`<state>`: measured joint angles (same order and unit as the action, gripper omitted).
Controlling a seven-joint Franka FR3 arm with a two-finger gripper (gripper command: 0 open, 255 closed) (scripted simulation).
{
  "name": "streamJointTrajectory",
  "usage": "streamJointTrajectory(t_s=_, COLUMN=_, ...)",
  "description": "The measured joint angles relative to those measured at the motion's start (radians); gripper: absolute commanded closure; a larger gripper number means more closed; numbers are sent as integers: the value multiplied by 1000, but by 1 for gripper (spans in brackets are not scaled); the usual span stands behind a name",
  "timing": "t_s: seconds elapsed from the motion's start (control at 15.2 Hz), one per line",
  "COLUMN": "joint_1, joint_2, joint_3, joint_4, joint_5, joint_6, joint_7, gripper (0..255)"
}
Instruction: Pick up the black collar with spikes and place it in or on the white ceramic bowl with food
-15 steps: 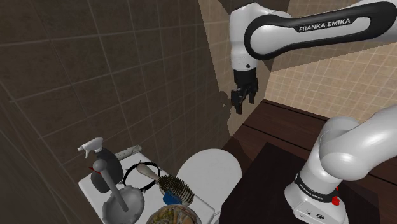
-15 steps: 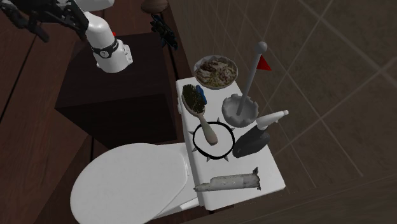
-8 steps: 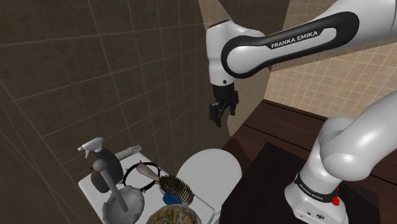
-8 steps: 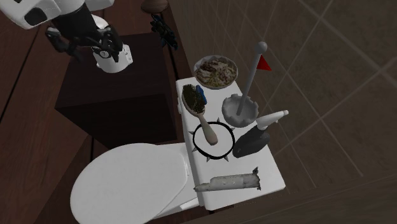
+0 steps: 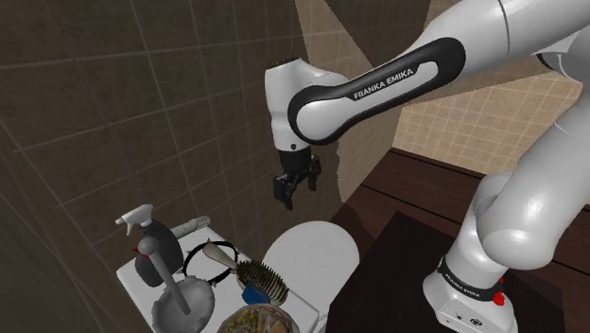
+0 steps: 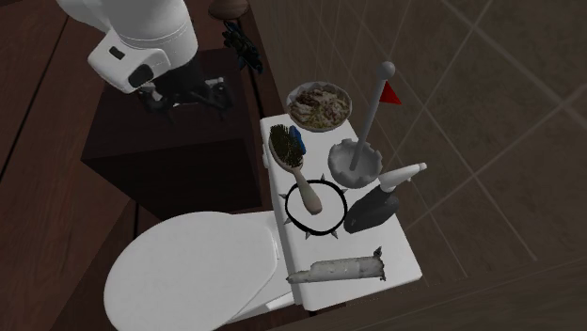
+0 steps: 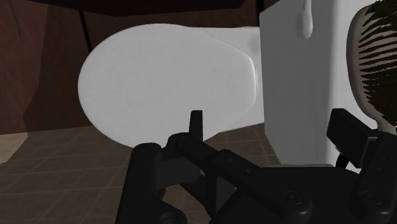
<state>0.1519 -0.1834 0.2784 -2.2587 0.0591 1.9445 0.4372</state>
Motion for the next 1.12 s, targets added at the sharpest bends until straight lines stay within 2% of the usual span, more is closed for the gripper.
streamJointTrajectory(t_s=0.33, joint_1=27, joint_2=152, joint_3=44, joint_4=102, joint_5=-29, joint_6=63, joint_7=78, gripper=0)
streamJointTrajectory(t_s=0.59, joint_1=56, joint_2=309, joint_3=68, joint_4=216, joint_5=-78, joint_6=111, joint_7=147, gripper=0)
streamJointTrajectory(t_s=1.12, joint_1=151, joint_2=610, joint_3=74, joint_4=513, joint_5=-182, joint_6=127, joint_7=262, gripper=0)
